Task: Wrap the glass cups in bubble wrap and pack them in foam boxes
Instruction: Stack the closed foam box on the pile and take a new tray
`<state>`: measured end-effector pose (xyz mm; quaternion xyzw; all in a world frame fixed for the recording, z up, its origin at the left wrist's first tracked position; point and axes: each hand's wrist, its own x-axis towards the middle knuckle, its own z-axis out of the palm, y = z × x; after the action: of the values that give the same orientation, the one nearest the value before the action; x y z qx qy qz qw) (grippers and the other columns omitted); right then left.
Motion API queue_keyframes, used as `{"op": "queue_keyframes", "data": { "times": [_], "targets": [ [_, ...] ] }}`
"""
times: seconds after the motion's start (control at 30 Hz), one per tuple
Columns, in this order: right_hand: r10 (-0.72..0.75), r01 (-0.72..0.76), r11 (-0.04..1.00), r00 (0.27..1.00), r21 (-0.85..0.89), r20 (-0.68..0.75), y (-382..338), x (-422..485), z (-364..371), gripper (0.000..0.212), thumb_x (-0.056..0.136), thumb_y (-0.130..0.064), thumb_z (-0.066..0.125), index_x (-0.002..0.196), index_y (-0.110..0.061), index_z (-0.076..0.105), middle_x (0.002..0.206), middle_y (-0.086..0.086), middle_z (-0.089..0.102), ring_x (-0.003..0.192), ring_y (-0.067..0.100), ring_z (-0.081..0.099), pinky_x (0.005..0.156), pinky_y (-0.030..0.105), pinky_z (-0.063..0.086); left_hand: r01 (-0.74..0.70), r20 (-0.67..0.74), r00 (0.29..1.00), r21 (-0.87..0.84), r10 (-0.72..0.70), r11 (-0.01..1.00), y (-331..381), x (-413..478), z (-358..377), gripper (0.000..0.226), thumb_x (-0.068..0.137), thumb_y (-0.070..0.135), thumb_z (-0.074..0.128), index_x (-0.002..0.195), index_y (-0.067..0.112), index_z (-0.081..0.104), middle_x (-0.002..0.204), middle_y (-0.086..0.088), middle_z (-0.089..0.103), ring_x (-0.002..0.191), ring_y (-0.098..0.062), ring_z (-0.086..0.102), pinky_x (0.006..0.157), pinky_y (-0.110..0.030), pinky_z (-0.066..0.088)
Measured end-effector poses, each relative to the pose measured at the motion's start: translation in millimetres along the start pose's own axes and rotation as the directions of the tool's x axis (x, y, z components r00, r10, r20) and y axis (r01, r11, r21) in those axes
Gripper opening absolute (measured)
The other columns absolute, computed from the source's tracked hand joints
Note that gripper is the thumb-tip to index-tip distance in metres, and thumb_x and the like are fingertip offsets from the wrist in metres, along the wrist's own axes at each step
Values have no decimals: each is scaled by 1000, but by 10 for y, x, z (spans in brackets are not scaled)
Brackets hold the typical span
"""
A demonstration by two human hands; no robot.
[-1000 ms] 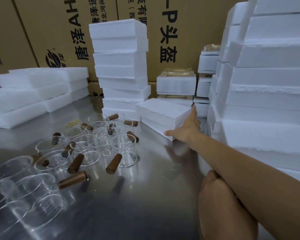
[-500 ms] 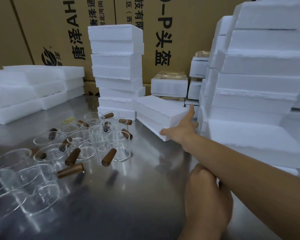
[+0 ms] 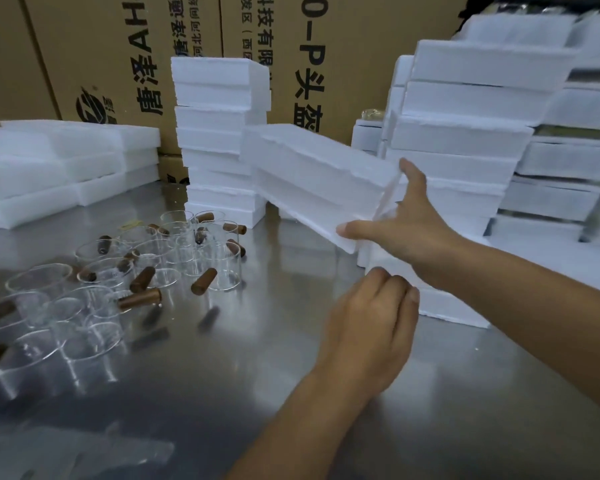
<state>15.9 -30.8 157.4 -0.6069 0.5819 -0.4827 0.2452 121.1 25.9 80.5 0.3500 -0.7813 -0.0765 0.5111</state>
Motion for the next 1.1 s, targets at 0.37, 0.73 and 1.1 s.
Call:
{"op": "queue_keyframes", "data": {
  "times": [0.37, 0.73, 1.1],
  "targets": [
    [-156, 145, 973, 987, -178, -49, 391, -989, -807, 113, 37, -60, 76, 127, -70, 8, 140, -10, 31, 124, 10, 40, 100, 39, 41, -396, -282, 827, 323, 487, 859, 370, 60, -29, 35, 82, 29, 70, 111, 11, 61, 111, -16, 60, 108, -25, 50, 95, -36, 42],
    [-172, 165, 975, 984, -151, -36, 951, -1280, -808, 115, 54, -36, 87, 128, -71, 5, 123, -41, 25, 117, -6, 37, 95, 30, 36, -420, 180, 906, 479, 383, 771, 223, 25, -4, 77, 52, 24, 92, 123, 20, 64, 120, -15, 63, 111, -33, 60, 99, -49, 41],
    [-156, 158, 984, 987, -79, 34, 1072, -1311, -1041, 116, 47, -57, 78, 133, -67, 0, 121, -51, 26, 112, -27, 32, 98, 26, 29, -211, -329, 913, 123, 241, 970, 292, -24, -69, 58, 82, 36, 65, 133, 25, 41, 131, -5, 33, 122, -14, 39, 99, -10, 37]
  ]
}}
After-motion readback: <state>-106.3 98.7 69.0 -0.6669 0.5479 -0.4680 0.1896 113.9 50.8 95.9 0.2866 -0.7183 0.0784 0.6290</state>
